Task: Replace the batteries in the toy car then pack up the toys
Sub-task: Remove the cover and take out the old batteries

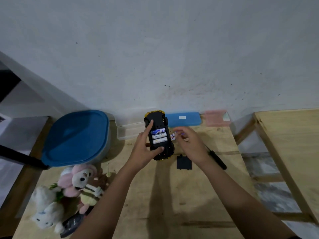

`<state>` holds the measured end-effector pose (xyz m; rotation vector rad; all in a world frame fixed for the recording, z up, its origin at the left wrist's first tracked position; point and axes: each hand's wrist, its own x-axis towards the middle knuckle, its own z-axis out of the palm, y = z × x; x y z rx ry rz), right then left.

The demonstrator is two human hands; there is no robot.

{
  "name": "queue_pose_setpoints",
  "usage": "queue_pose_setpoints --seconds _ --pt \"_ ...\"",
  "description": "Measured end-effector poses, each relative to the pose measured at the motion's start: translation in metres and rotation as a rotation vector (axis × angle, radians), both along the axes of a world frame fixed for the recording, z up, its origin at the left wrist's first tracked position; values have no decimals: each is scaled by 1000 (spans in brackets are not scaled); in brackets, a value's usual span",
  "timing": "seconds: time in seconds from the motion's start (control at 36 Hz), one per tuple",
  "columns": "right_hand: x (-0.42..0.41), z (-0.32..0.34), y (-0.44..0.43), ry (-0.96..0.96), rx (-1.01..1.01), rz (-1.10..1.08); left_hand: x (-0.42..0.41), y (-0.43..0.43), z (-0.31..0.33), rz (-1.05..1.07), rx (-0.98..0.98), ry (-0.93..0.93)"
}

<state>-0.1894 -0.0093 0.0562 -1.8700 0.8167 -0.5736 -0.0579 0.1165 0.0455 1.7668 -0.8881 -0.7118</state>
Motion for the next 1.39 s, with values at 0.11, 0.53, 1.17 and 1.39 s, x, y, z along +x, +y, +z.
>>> queue_pose_setpoints --seconds 0.11,0.53,1.17,1.39 --pt "9 11 4 -35 -51 -8 -6 -7 2 -7 -45 -34" --pt "9 24 8 -176 129 -184 -26 -20 19 27 -153 -164" --pt "5 43 -11 -260 154 -213 -28 -36 39 29 -166 -193" --pt "7 51 -12 -243 146 -197 -33 -32 45 34 -192 -167"
